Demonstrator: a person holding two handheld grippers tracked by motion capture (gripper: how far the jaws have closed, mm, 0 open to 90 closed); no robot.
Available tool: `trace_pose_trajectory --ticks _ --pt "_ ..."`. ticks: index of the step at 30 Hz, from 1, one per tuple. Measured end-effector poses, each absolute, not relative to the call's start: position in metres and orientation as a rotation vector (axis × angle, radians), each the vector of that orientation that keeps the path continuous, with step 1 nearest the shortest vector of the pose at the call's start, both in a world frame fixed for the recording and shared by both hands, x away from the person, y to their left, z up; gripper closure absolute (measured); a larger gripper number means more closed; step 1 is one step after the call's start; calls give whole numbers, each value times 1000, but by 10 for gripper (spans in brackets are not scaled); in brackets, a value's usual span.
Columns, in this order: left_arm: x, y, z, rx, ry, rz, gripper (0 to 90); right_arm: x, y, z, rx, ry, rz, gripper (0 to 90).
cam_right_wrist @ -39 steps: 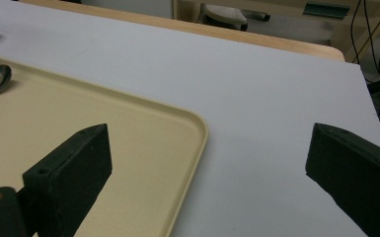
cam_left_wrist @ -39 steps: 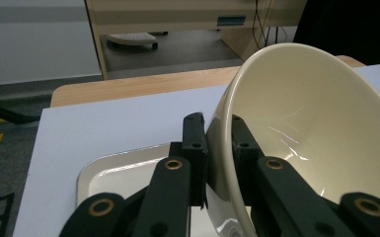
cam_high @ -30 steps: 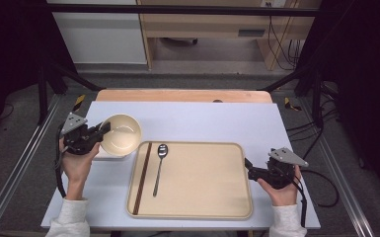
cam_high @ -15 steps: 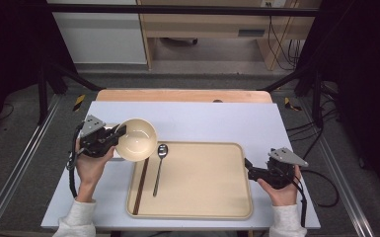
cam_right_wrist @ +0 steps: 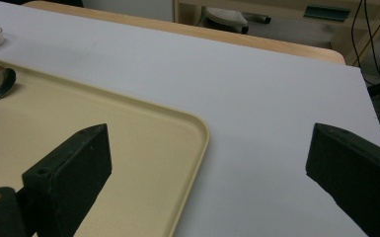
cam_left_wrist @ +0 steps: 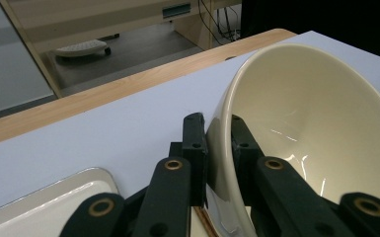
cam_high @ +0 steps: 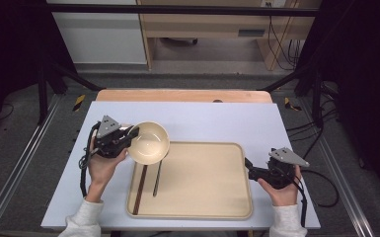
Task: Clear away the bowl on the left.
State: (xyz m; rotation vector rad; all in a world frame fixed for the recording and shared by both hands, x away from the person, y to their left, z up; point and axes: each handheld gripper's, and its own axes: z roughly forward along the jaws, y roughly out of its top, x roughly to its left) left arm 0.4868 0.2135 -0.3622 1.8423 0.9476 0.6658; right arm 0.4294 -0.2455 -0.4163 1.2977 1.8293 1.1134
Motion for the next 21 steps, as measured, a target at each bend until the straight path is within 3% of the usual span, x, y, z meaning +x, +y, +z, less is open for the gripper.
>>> trace_pose_trajectory --ticks 21 --pt "512 145 -376 1925 916 583 816 429 -247 -415 1297 1825 1120 40"
